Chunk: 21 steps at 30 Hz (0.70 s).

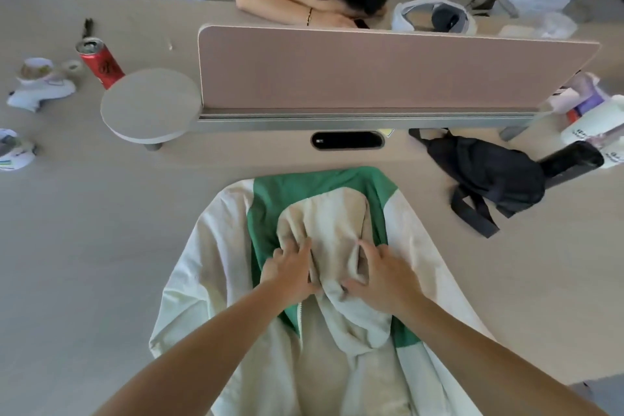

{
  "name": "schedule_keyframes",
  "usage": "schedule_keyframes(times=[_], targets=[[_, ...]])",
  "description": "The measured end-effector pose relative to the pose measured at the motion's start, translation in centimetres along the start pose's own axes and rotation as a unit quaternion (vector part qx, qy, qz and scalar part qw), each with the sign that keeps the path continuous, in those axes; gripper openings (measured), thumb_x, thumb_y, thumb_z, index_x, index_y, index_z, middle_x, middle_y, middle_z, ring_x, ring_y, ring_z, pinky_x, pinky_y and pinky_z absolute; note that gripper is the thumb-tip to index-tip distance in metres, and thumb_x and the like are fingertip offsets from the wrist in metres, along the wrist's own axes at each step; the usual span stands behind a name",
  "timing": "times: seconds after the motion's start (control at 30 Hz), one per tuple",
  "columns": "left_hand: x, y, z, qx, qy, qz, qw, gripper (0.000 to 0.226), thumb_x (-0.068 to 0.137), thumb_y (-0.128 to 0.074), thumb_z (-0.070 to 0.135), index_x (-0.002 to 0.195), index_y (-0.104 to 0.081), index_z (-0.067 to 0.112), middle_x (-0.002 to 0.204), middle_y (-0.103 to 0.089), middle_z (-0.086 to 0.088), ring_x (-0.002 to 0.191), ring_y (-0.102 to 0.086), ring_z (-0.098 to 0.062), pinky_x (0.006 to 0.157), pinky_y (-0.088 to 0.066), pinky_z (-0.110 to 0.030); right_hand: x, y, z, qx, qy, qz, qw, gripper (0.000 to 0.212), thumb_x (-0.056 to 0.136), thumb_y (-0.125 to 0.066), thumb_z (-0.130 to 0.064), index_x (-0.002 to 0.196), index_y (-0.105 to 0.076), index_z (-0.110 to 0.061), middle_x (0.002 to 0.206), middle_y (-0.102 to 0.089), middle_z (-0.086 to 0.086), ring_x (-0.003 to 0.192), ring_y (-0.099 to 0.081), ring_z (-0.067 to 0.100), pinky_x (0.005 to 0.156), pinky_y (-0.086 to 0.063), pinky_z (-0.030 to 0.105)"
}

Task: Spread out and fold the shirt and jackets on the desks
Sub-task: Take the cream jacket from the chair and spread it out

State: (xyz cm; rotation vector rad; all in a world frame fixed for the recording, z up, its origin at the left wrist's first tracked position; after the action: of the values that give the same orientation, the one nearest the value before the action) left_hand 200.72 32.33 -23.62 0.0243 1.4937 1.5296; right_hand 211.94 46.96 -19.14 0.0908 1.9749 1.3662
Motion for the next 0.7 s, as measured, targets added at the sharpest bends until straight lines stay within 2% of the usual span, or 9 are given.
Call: schedule_keyframes(times=[0.07, 0.17, 0.27, 0.33, 0.43, 0.5, 0.57, 0.6, 0.7], targets=[[0.7, -0.9, -0.2, 0.032, 0.014, -0.01, 0.999, 0.084, 0.087, -0.069, 0.046, 0.15, -0.02, 0.021, 0.142, -0.034, -0.011, 0.118, -0.051, -0.033, 0.089, -0.052, -0.043, 0.4, -1.4, 1.3, 0.041, -0.02, -0.032, 0.998, 0.075, 0.083, -0.061, -0.068, 0.138, -0.032, -0.025, 0.121, -0.047, -0.001, 0.105, -0.057, 0.023, 0.082, -0.046, 0.034], [0.7, -0.1, -0.4, -0.005, 0.02, -0.016, 1.0, 0.035, 0.094, -0.064, 0.034, 0.126, -0.053, 0.023, 0.124, -0.051, -0.002, 0.109, -0.061, -0.027, 0.086, -0.054, -0.041, 1.9, -0.7, 2.3, 0.16, -0.028, -0.097, 0.982, 0.031, 0.089, -0.067, -0.045, 0.095, -0.05, -0.019, 0.089, -0.053, -0.006, 0.082, -0.055, 0.016, 0.073, -0.048, 0.031], [0.3, 6.7, -0.6, -0.156, 0.02, 0.093, 0.983, 0.011, 0.095, -0.062, 0.036, 0.094, -0.065, 0.025, 0.097, -0.062, 0.005, 0.086, -0.063, -0.02, 0.075, -0.053, -0.034, 4.2, 4.7, 2.2, 0.333, -0.059, -0.109, 0.935, 0.029, 0.08, -0.075, -0.033, 0.088, -0.065, -0.007, 0.079, -0.064, 0.005, 0.07, -0.057, 0.017, 0.062, -0.044, 0.029], [0.0, 13.0, -1.8, -0.291, 0.046, 0.208, 0.933, 0.009, 0.095, -0.062, 0.031, 0.088, -0.061, 0.026, 0.083, -0.061, 0.011, 0.076, -0.06, -0.015, 0.067, -0.047, -0.029, 5.9, 10.0, 1.0, 0.512, -0.065, -0.069, 0.854, 0.019, 0.085, -0.075, -0.024, 0.088, -0.069, -0.006, 0.08, -0.071, 0.01, 0.066, -0.064, 0.017, 0.061, -0.05, 0.025], [-0.4, 19.5, -5.2, -0.487, 0.09, 0.355, 0.793, 0.011, 0.096, -0.061, 0.029, 0.086, -0.058, 0.028, 0.085, -0.068, 0.007, 0.077, -0.07, -0.019, 0.072, -0.056, -0.037, 8.0, 17.5, -1.6, 0.76, -0.029, -0.021, 0.649, 0.025, 0.098, -0.061, -0.03, 0.089, -0.061, -0.008, 0.064, -0.066, 0.002, 0.056, -0.064, 0.014, 0.06, -0.052, 0.027], [-0.8, 20.6, -7.3, -0.542, 0.115, 0.412, 0.723, 0.01, 0.096, -0.058, 0.033, 0.086, -0.058, 0.03, 0.088, -0.069, 0.004, 0.084, -0.072, -0.022, 0.082, -0.057, -0.042, 9.1, 20.4, -2.1, 0.824, 0.004, 0.017, 0.567, 0.032, 0.098, -0.06, -0.039, 0.101, -0.06, -0.007, 0.079, -0.07, 0.006, 0.073, -0.069, 0.017, 0.075, -0.056, 0.03], [-0.6, 19.6, -7.7, -0.569, 0.119, 0.406, 0.706, 0.016, 0.093, -0.058, 0.04, 0.097, -0.058, 0.025, 0.097, -0.069, -0.002, 0.081, -0.069, -0.019, 0.077, -0.057, -0.038, 9.8, 20.0, -1.4, 0.822, 0.003, 0.035, 0.568, 0.037, 0.098, -0.059, -0.04, 0.114, -0.059, -0.006, 0.109, -0.068, 0.012, 0.101, -0.069, 0.023, 0.093, -0.056, 0.035], [-0.3, 18.5, -7.3, -0.555, 0.12, 0.382, 0.729, 0.023, 0.092, -0.058, 0.043, 0.104, -0.056, 0.023, 0.102, -0.068, -0.004, 0.078, -0.066, -0.018, 0.069, -0.054, -0.033, 9.8, 18.9, -0.9, 0.801, -0.013, 0.038, 0.598, 0.038, 0.099, -0.058, -0.04, 0.117, -0.059, -0.007, 0.116, -0.066, 0.012, 0.105, -0.067, 0.025, 0.096, -0.055, 0.037], [1.1, 12.5, -5.2, -0.443, 0.143, 0.269, 0.843, 0.039, 0.091, -0.059, 0.049, 0.119, -0.051, 0.024, 0.111, -0.061, -0.001, 0.08, -0.061, -0.017, 0.06, -0.047, -0.029, 9.1, 13.8, 1.2, 0.631, -0.057, 0.061, 0.771, 0.024, 0.101, -0.053, -0.041, 0.099, -0.062, -0.018, 0.112, -0.067, 0.008, 0.091, -0.068, 0.023, 0.089, -0.055, 0.039]])
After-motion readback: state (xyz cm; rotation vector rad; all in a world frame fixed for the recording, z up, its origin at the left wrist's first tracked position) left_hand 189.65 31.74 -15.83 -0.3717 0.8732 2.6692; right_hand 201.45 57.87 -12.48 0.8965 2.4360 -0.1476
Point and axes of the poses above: each hand's wrist, its own x-axis towards the middle knuckle, its own y-axis out of the back of the hand, z = x × y, the point moved 8 cm from there along x, towards the middle knuckle
